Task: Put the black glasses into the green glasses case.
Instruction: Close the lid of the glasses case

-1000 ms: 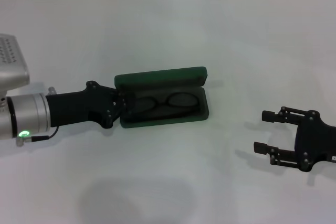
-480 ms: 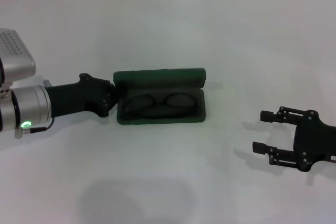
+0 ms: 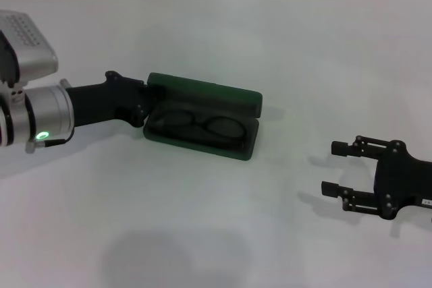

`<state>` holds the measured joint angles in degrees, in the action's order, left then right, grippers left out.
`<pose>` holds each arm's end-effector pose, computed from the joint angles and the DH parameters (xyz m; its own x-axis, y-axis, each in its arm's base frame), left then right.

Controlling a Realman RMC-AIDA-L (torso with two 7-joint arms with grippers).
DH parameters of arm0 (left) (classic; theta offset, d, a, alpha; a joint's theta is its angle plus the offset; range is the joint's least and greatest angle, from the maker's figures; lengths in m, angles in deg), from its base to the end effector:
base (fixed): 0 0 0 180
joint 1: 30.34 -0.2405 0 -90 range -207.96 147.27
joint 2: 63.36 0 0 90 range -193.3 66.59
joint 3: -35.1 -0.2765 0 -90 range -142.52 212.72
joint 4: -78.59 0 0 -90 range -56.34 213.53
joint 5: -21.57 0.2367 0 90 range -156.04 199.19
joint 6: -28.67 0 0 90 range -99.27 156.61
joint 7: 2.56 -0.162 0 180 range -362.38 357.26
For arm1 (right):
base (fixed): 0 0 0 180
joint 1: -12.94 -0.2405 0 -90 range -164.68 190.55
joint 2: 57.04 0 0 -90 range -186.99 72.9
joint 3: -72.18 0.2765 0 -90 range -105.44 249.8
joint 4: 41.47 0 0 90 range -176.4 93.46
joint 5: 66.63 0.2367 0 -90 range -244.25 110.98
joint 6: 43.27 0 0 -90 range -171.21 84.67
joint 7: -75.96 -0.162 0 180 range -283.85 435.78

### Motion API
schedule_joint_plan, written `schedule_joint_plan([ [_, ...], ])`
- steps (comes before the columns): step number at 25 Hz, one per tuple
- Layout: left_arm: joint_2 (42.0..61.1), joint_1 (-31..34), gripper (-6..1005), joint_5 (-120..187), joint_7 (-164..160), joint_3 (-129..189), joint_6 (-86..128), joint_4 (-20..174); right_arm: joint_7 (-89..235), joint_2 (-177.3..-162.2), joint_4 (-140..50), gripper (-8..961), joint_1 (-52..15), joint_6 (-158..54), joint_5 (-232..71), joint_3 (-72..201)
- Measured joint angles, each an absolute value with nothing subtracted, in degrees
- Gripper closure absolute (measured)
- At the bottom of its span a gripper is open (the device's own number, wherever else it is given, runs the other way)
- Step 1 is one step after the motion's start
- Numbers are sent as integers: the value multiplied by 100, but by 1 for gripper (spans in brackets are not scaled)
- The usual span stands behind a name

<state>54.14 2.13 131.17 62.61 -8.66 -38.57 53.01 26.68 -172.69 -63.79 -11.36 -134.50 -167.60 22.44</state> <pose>-0.3251 0.3963 -0.0543 0.8706 0.2925 0.3956 0.4497 -0.7994 -0.3984 0.3203 0.3077 -0.0520 0.8289 -0.0893 -0.5523 -0.2458 -0.9449 -0.2161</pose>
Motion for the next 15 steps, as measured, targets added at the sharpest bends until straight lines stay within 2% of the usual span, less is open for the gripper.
schedule_joint_plan([
  [9, 5411, 148, 924, 12954, 6353, -848, -3874, 5300, 2646, -17271, -6379, 269, -1137, -13454, -16762, 2244],
  [15, 5364, -163, 923, 12947, 7034, -858, -4464, 5133, 2648, -17262, -6379, 270, -1123, -13453, -16727, 2244],
])
